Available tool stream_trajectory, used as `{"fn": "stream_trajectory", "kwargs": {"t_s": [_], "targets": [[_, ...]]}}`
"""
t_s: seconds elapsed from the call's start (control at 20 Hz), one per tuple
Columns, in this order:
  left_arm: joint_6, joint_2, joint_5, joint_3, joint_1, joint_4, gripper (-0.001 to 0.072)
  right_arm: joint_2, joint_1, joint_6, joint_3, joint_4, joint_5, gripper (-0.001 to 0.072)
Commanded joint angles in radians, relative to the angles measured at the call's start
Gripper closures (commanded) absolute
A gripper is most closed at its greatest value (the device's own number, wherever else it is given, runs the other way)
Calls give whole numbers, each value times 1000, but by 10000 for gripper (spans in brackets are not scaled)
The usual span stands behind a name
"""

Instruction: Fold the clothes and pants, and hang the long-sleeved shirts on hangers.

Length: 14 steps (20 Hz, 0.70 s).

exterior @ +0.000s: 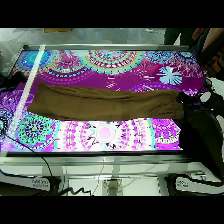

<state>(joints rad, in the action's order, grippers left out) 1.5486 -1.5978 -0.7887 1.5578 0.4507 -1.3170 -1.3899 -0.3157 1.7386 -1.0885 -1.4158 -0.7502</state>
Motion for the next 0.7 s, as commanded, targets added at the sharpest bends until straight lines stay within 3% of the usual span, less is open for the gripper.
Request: {"fn": "stream_trajectory", "kwargs": {"t_s": [0.0,0.2,0.35,0.45,0.65], "targets": [[-36,113,-287,-48,70,-45,109,71,1,-107,0,-2,-111,130],[-44,333,-256,-333,157,-70,110,129,1,-136,0,-6,-156,129],[-14,401,-244,-503,225,-29,109,138,1,-136,0,-2,-188,129],[-27,394,-214,-575,260,96,109,138,1,-136,0,-1,-218,129],[-64,388,54,-703,273,358,67,138,1,-136,0,-2,-252,130]]}}
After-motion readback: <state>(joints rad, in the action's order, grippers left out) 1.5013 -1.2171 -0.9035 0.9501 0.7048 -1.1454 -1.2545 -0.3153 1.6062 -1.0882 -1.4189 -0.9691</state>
